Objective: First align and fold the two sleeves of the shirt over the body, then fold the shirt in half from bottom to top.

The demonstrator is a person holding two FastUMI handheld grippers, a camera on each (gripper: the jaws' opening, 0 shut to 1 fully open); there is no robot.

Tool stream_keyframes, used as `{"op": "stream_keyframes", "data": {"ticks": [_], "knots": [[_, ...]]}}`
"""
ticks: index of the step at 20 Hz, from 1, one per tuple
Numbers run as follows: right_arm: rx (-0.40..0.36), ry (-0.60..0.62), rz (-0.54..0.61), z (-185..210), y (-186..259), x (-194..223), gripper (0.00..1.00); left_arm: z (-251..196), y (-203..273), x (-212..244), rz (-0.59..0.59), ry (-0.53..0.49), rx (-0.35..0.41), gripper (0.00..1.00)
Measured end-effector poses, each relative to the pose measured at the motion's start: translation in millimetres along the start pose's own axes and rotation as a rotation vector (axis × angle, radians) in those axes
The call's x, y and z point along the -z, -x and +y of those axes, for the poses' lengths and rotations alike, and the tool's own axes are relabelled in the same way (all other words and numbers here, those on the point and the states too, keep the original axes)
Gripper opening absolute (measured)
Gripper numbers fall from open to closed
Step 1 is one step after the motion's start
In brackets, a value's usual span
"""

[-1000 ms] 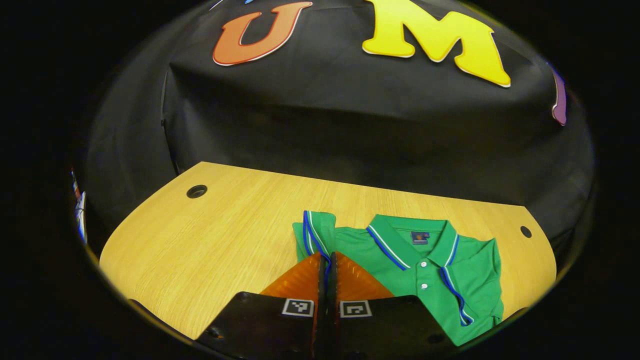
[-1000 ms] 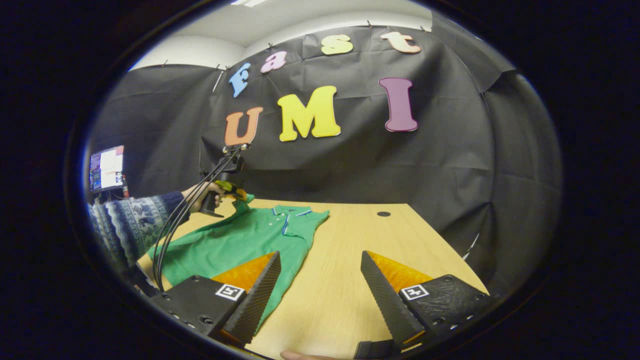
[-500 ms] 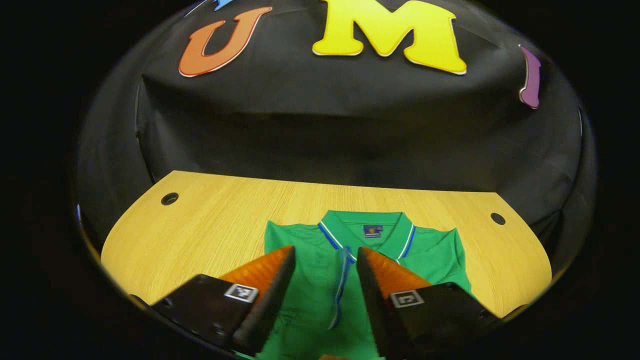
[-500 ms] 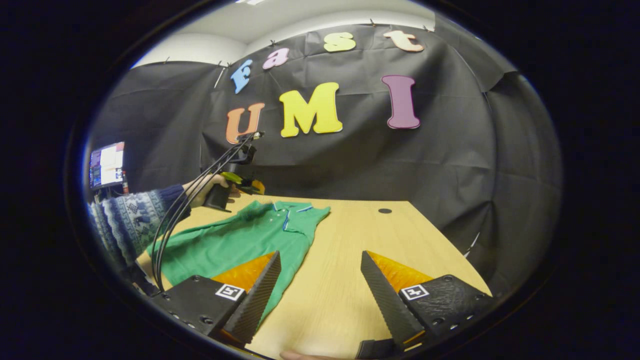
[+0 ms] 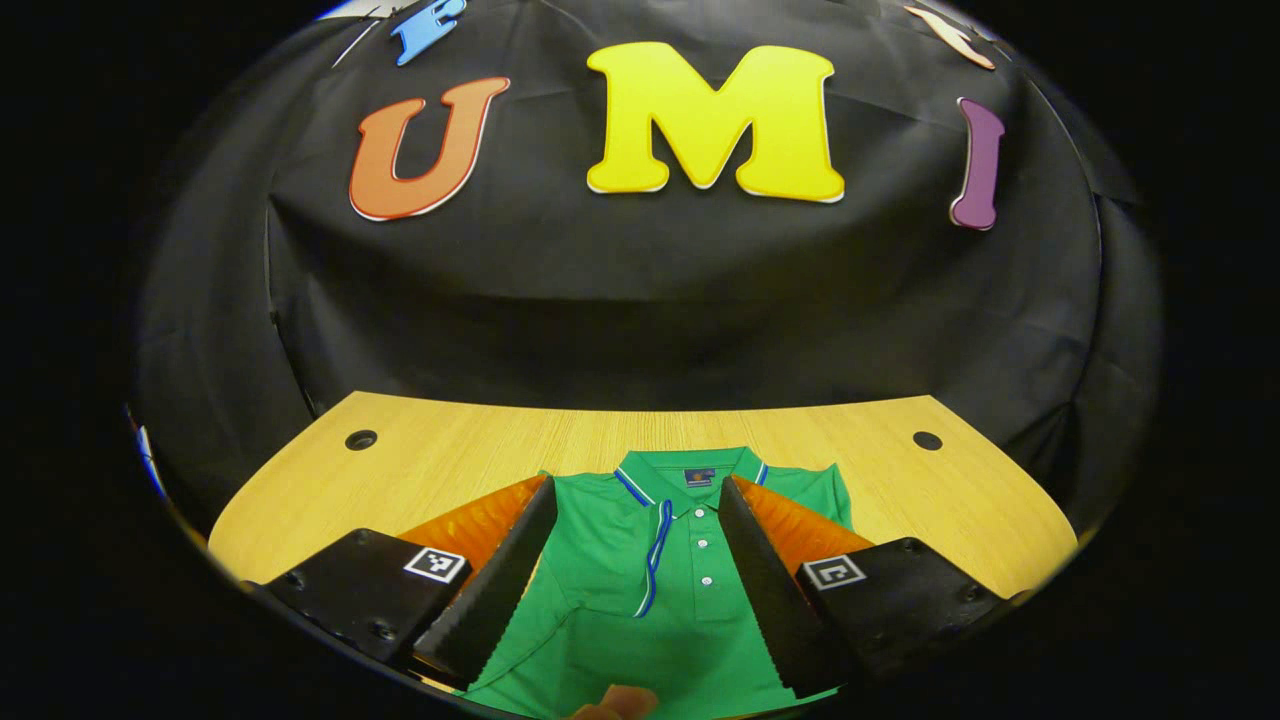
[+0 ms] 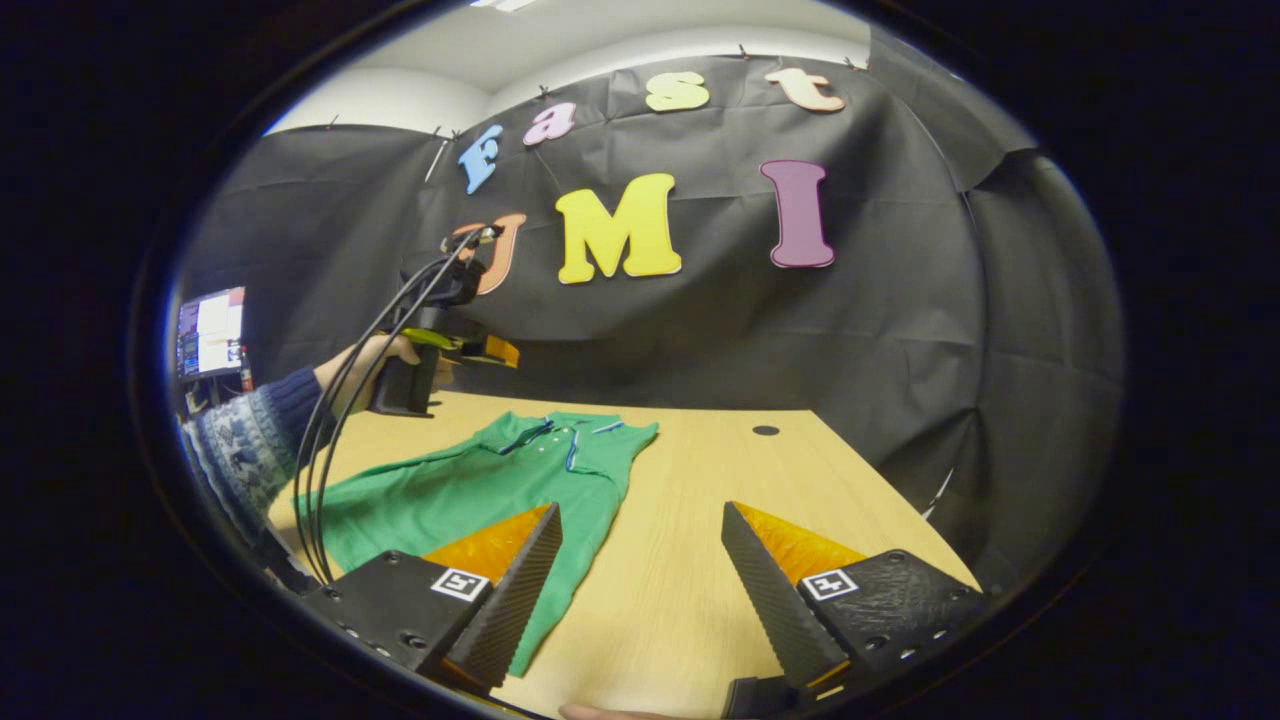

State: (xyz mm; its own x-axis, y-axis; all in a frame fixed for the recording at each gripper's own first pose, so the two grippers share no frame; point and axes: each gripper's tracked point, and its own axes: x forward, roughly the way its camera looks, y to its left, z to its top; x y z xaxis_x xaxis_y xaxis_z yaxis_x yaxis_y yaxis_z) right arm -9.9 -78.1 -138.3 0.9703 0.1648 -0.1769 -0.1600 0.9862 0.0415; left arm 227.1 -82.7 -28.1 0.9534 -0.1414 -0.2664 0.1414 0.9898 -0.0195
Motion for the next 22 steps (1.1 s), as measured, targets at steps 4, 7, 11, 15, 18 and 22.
{"op": "stream_keyframes", "data": {"ticks": [4,7,11,15,18,22], "knots": [[0.009,0.001,-0.004,4,-4,-1,0.98,12,53,7,-0.045,-0.014,-0.003,1.00],[0.005,0.019,0.012,8,-3,3,0.98,22,96,19,-0.082,-0.001,0.014,1.00],[0.016,0.035,0.011,8,2,7,0.96,52,155,33,-0.167,-0.028,-0.026,1.00],[0.025,0.028,-0.006,7,10,3,0.96,77,211,61,-0.226,-0.023,-0.078,1.00],[0.058,0.026,-0.030,-2,15,-5,0.96,89,243,87,-0.205,-0.038,-0.091,1.00],[0.061,-0.012,-0.034,2,21,-7,0.96,97,271,90,-0.233,-0.075,-0.112,1.00]]}}
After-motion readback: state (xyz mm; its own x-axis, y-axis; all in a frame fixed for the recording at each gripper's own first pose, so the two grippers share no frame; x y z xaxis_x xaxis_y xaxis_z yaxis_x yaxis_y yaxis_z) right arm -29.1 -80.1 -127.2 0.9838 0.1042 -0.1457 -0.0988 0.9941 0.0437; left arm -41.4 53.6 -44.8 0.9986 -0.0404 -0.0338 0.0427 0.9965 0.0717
